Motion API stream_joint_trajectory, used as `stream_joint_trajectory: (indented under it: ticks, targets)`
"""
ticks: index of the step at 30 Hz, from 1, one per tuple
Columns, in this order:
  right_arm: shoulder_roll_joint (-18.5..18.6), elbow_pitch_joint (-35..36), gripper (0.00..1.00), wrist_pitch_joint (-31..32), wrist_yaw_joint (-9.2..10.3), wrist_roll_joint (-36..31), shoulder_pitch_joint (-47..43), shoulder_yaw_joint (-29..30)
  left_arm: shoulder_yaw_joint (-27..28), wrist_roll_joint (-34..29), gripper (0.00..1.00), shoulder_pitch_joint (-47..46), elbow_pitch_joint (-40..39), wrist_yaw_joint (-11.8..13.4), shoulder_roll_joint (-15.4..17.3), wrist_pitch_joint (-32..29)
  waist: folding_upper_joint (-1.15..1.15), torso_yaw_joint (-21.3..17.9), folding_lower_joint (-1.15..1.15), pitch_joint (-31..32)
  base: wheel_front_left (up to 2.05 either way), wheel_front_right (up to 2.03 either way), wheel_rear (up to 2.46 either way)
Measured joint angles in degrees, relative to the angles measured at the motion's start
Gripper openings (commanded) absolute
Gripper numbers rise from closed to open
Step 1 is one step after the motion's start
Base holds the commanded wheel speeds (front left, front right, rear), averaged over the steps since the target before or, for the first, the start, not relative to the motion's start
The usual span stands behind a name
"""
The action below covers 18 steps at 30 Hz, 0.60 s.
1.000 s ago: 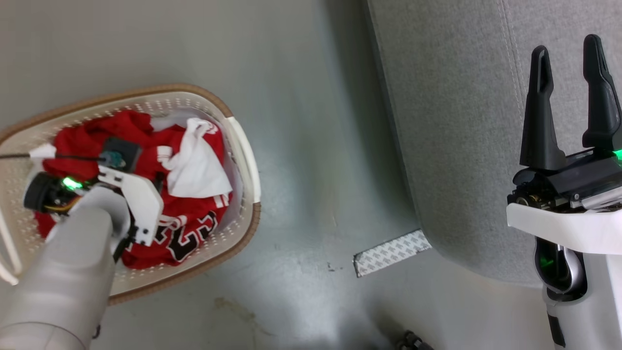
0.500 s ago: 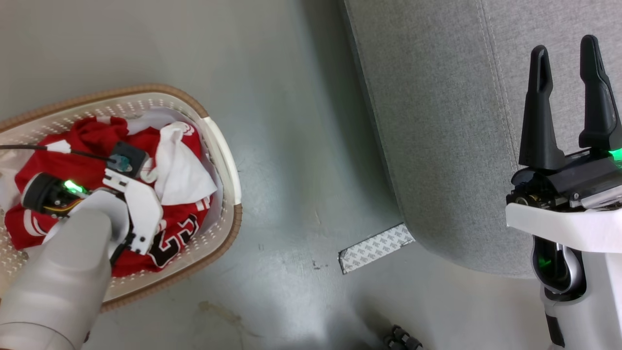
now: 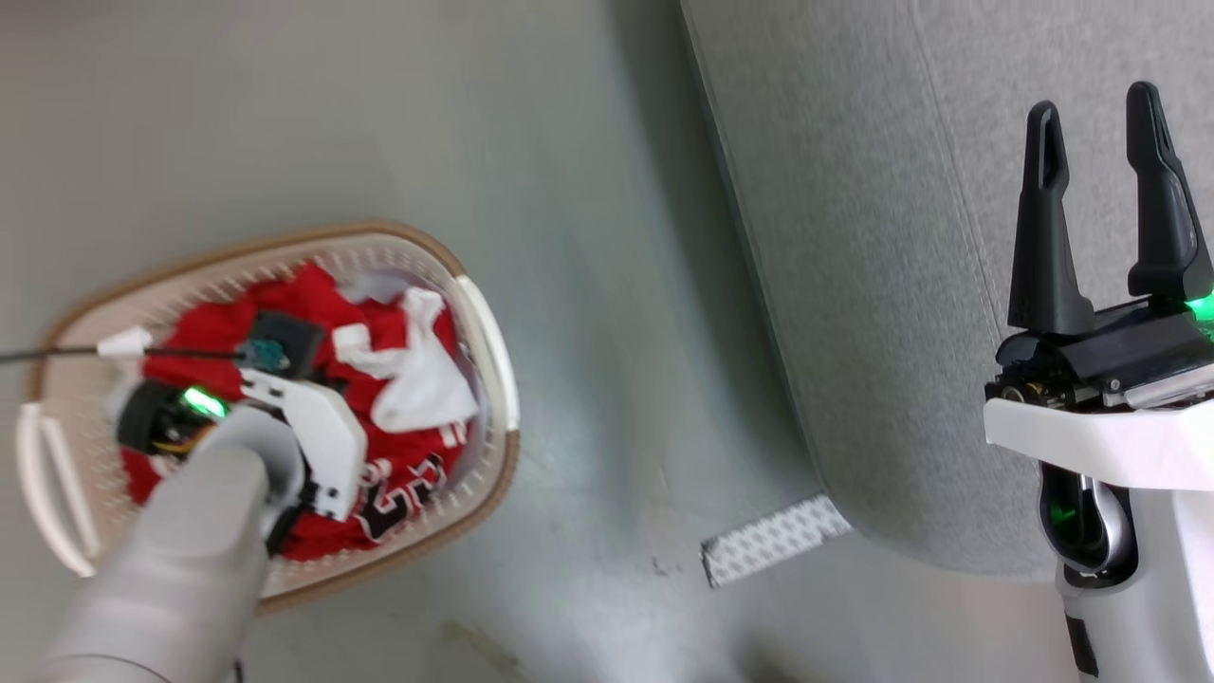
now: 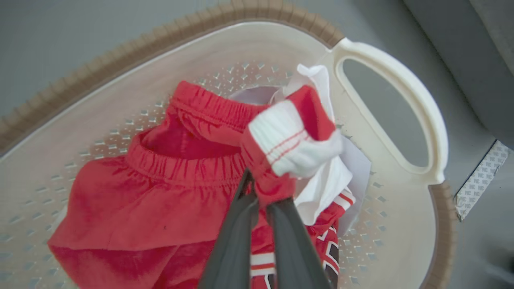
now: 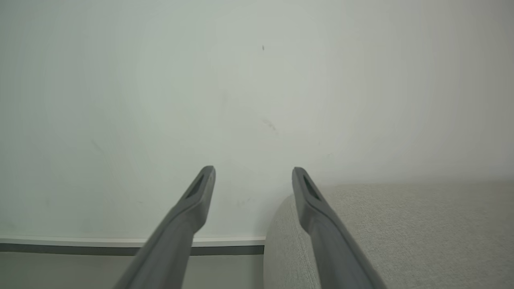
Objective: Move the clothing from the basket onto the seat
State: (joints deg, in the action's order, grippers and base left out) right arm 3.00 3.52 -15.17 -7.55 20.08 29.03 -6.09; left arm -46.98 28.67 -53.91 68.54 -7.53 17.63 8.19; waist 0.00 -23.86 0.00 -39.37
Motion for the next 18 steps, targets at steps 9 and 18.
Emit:
stream_joint_trajectory:
  ticks: [9,18]
  targets:
    - [2.2,-2.5,1.0,0.0,0.0,-0.5,-3.1,0.1,-1.6,4.7,0.0,4.9,-1.5,0.0,-4.0,5.4,0.0,4.1,0.0,9.3,0.0,0.0,0.0]
    - [5.1,-5.2,1.0,0.0,0.0,-0.5,-7.8,0.2,-1.6,8.2,0.0,10.3,-7.2,0.0,-5.8,6.8,0.0,9.5,-0.01,20.6,0.0,0.0,0.0]
